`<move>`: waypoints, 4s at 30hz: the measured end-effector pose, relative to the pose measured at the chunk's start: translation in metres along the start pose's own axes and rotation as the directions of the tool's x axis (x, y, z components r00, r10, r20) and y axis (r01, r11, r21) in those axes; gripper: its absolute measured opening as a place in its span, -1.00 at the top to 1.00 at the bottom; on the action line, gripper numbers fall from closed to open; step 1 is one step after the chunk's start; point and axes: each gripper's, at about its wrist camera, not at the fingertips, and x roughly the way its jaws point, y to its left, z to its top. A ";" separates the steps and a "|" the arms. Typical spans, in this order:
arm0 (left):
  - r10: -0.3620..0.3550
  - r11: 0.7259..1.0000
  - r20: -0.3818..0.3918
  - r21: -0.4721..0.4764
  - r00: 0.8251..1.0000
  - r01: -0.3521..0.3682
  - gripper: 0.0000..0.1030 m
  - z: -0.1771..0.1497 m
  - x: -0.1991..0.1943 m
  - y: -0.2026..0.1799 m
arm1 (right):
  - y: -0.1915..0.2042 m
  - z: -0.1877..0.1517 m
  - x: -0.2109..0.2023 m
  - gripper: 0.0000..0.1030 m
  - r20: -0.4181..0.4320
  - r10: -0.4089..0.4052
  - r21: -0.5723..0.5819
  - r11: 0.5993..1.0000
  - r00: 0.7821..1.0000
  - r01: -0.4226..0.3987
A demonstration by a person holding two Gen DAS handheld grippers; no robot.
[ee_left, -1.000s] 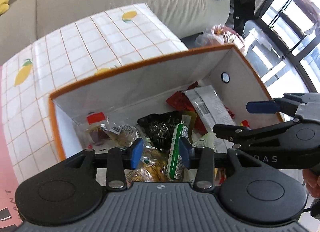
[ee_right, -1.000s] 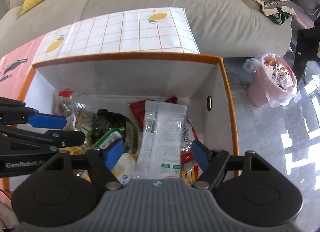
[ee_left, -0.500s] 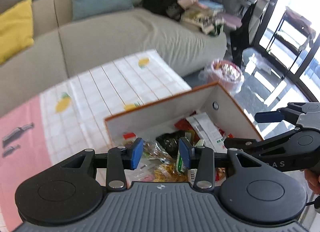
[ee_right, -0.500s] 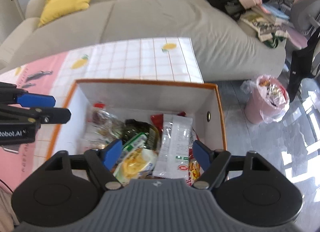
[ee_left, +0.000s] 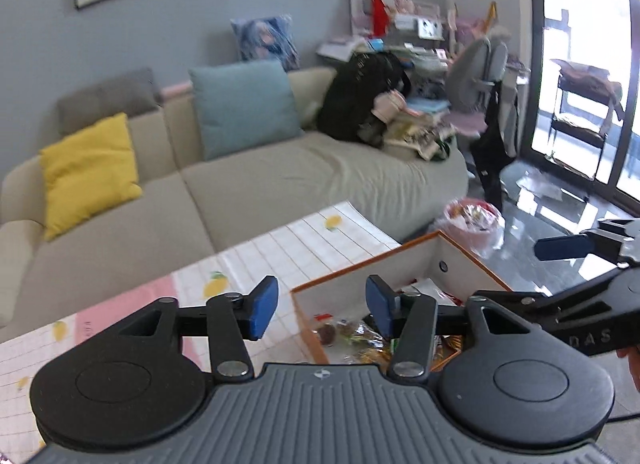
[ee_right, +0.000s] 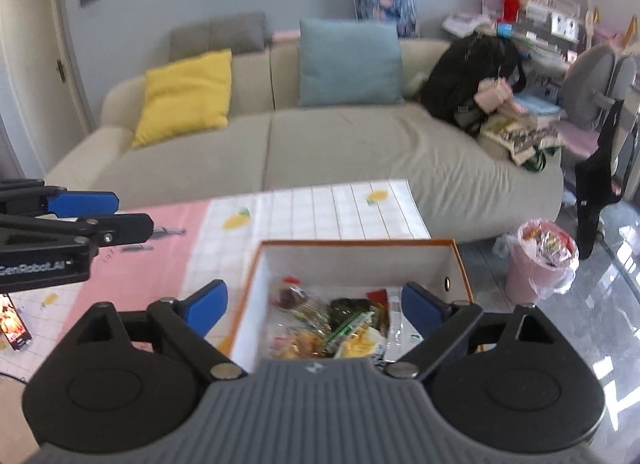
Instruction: Organize snacks
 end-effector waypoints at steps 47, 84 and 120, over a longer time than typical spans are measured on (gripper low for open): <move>0.182 0.959 -0.233 -0.171 0.955 -0.225 -0.74 -0.143 -0.018 0.010 | 0.067 -0.149 -0.027 -0.93 0.018 -0.199 0.118 0.974 0.980 0.195; 0.177 0.961 -0.224 -0.173 0.958 -0.217 -0.74 -0.138 -0.022 0.008 | 0.076 -0.146 -0.030 -0.93 0.038 -0.181 0.074 0.981 0.983 0.178; 0.170 0.957 -0.233 -0.192 0.958 -0.216 -0.74 -0.140 -0.024 0.009 | 0.072 -0.144 -0.028 -0.93 0.023 -0.167 0.061 0.984 0.986 0.165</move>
